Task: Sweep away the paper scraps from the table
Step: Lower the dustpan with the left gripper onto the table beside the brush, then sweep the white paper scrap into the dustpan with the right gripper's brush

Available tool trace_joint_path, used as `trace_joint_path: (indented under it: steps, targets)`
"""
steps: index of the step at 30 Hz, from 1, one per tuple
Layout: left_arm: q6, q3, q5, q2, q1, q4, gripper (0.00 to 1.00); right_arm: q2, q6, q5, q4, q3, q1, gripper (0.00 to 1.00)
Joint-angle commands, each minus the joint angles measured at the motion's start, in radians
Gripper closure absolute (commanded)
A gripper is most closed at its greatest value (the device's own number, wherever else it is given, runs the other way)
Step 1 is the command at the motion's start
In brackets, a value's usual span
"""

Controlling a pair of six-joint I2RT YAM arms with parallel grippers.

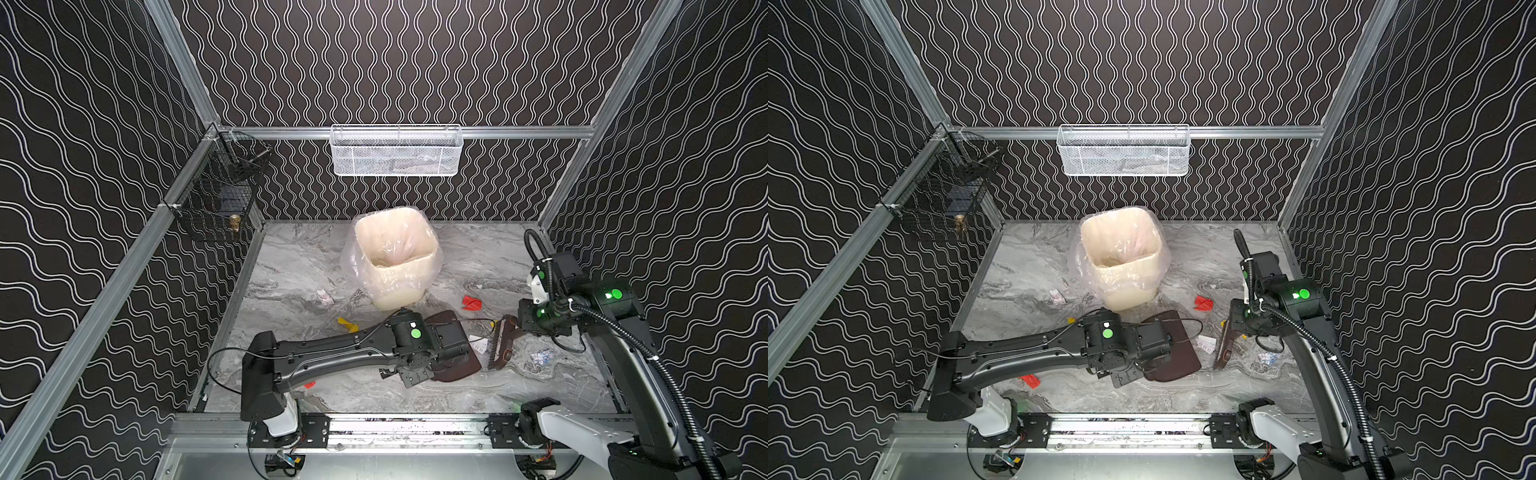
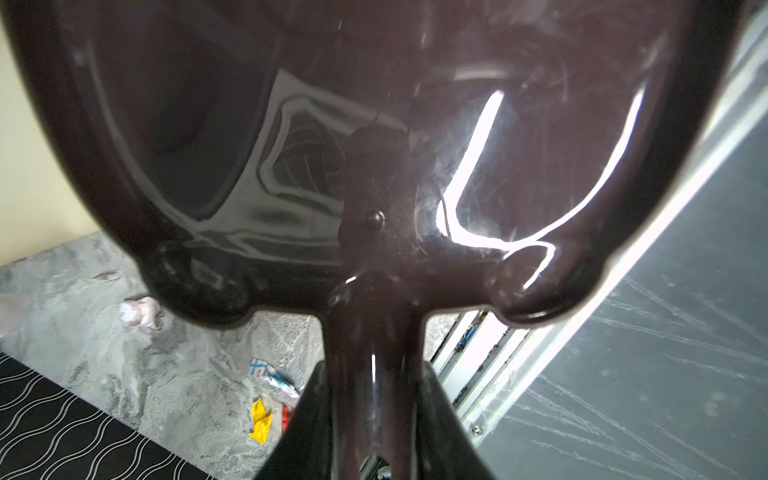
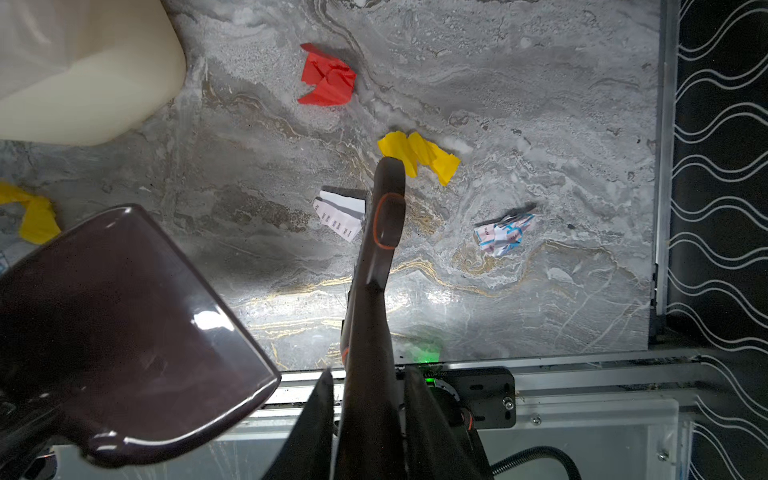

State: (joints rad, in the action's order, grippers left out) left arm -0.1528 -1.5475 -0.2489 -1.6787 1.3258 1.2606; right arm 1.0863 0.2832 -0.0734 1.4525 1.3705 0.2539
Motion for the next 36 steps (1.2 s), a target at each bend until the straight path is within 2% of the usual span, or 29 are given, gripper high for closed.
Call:
trace_joint_path:
  steps: [1,15,24,29,36]
  targets:
    - [-0.002,0.051,0.026,-0.010,-0.008,-0.081,1.00,-0.001,0.020,-0.036,0.018,-0.013,0.010,1.00]
    - [0.032,0.199,0.082,-0.045,-0.096,-0.181,1.00,0.082,0.011,-0.021,-0.057,-0.072,0.119,1.00]
    - [0.010,0.274,0.102,-0.010,-0.123,-0.185,1.00,0.125,0.002,-0.010,-0.070,-0.023,0.240,1.00]
    - [0.008,0.299,0.121,0.001,-0.129,-0.186,1.00,0.111,0.010,-0.036,-0.053,0.016,0.255,1.00]
    - [0.024,0.305,0.158,-0.019,-0.138,-0.187,1.00,0.136,0.025,-0.064,-0.071,-0.017,0.255,1.00]
